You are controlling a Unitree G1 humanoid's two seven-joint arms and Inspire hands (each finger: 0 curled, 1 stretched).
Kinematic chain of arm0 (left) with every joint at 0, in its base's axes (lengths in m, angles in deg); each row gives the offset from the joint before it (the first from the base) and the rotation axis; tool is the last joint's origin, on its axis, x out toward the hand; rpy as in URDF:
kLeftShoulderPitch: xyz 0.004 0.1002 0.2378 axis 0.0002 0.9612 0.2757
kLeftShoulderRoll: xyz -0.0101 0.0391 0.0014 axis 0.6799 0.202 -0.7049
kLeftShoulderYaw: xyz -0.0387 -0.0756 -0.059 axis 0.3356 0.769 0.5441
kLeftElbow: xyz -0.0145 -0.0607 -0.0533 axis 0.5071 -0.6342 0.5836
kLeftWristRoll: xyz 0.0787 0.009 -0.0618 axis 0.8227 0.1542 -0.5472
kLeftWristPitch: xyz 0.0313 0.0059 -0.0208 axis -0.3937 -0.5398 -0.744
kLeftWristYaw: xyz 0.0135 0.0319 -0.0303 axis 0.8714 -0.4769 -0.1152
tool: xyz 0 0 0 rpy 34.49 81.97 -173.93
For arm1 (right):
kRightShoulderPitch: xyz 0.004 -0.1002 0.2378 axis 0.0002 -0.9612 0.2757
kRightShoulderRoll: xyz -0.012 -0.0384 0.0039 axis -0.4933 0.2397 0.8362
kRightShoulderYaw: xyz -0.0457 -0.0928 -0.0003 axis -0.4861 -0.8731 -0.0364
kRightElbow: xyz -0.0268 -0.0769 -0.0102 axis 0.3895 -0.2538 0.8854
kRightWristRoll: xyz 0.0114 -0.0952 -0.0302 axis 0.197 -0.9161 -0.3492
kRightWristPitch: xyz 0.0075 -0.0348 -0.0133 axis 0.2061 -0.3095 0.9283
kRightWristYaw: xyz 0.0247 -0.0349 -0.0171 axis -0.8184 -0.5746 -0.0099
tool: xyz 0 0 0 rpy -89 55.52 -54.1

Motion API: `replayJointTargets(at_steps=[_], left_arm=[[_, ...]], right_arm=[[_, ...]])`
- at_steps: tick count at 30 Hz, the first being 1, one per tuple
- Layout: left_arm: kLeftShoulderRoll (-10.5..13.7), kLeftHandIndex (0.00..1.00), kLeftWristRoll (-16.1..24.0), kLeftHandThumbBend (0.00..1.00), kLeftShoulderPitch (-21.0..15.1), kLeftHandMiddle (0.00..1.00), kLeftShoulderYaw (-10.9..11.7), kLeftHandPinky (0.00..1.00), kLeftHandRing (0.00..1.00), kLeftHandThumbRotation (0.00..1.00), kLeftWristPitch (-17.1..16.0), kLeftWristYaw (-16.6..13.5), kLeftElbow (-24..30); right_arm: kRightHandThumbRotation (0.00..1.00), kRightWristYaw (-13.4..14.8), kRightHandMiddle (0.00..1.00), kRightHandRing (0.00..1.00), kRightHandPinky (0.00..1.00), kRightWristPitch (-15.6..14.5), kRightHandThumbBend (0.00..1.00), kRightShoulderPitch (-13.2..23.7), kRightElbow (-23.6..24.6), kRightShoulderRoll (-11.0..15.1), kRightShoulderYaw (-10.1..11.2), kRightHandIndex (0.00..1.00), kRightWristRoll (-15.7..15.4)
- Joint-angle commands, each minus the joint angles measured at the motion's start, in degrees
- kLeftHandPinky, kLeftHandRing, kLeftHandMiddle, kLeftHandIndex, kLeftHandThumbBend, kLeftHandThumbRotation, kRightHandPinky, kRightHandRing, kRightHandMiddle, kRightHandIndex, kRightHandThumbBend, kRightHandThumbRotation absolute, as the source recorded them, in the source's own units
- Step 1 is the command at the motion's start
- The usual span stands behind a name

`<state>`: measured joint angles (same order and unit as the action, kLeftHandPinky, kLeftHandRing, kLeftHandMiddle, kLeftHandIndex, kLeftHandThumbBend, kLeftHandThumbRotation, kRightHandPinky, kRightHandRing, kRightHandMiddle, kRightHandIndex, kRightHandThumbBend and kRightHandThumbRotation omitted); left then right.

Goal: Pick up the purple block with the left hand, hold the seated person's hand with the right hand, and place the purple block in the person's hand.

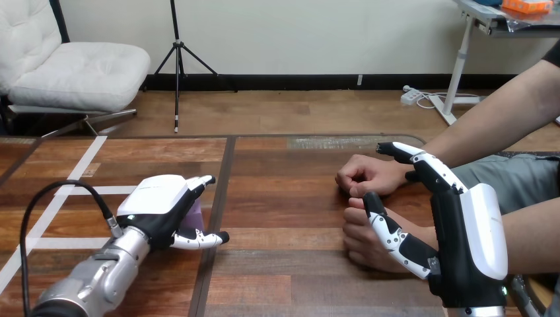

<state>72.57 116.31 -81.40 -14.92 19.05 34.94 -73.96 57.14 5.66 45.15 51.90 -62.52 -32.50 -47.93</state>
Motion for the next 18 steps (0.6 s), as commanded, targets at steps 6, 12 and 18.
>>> replayJointTargets(at_steps=[6, 12, 18], left_arm=[[-0.91, 0.78, 0.41, 0.52, -4.87, 0.77, -0.71, 0.63, 0.74, 0.24, 2.76, -3.01, -0.46], [-1.18, 0.75, 1.01, 0.50, -5.16, 0.75, -1.43, 0.61, 0.71, 0.15, 4.42, -3.18, -0.85], [-1.39, 0.72, 0.91, 0.50, -5.28, 0.71, -1.72, 0.59, 0.67, 0.05, 4.87, -3.49, -1.32]], right_arm=[[0.22, 0.15, 0.77, 0.76, 0.66, 0.33, 0.36, 1.89, 1.56, 1.12, 1.05, 0.74, 0.25], [0.23, -0.06, 0.77, 0.76, 0.66, 0.24, 0.37, 1.82, 1.65, 0.99, 1.04, 0.74, 0.45], [0.24, -0.01, 0.77, 0.77, 0.66, 0.15, 0.36, 1.79, 1.69, 0.94, 1.11, 0.74, 0.32]])
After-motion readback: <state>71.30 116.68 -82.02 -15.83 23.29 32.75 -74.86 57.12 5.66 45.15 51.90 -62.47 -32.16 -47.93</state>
